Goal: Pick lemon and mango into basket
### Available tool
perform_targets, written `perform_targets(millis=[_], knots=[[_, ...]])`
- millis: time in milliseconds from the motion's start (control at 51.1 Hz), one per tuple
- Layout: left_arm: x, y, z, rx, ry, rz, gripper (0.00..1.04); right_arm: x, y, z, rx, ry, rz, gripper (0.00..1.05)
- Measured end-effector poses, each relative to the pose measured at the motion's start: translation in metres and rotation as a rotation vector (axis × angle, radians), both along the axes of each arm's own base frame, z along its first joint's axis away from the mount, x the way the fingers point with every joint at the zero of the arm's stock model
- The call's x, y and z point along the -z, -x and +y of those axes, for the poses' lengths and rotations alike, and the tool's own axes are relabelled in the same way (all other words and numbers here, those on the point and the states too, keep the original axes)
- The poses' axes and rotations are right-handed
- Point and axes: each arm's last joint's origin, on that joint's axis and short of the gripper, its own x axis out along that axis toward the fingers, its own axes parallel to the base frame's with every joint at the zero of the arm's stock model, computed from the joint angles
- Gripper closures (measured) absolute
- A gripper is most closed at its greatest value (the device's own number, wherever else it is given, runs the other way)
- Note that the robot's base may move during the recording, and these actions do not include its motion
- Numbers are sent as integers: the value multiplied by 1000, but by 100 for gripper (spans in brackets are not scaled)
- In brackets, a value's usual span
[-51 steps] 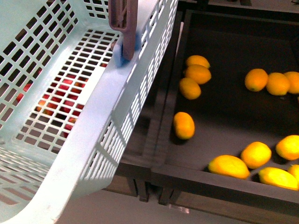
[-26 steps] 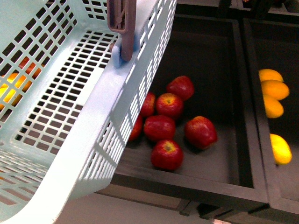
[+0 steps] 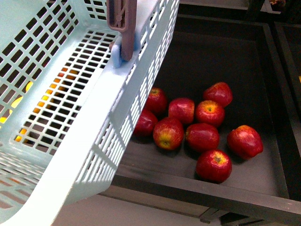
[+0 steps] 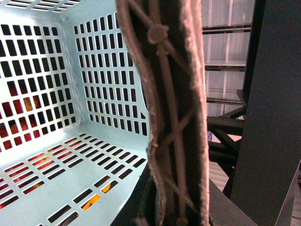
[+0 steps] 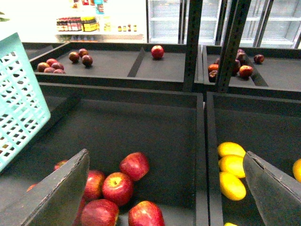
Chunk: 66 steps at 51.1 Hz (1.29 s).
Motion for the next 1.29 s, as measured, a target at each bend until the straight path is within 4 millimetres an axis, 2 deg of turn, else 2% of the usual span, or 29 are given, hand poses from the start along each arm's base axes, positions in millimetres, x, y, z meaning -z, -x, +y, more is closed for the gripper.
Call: perform_targets(millis=[118,196,235,353,490,627,803,940,1019,1293], knots=[[0,0,0,-2,-1,0,98,0,0,0,3,0,0,9],[-3,-5,-4,41,-192,128,98,0,0,0,3,0,-1,9],[-4,-11,-7,97,-314,159,98,0,0,0,3,0,0,9],[0,-37,-19,154,-449,156,98,0,0,0,3,0,0,9],[-4,-66,-36,217,-443,100,98,0,0,0,3,0,0,9],[-3,-106,-64,347,-389,46,98,0,0,0,3,0,-1,9],[10,-130,-109,511,-418,51,98,0,0,0,3,0,0,9],[24,-137,-151,641,-431,80,98,0,0,0,3,0,-1,9],[25,-135,-167,699,-439,88,98,0,0,0,3,0,0,9],[13,-99,-214,917,-425,3,98,0,0,0,3,0,0,9]])
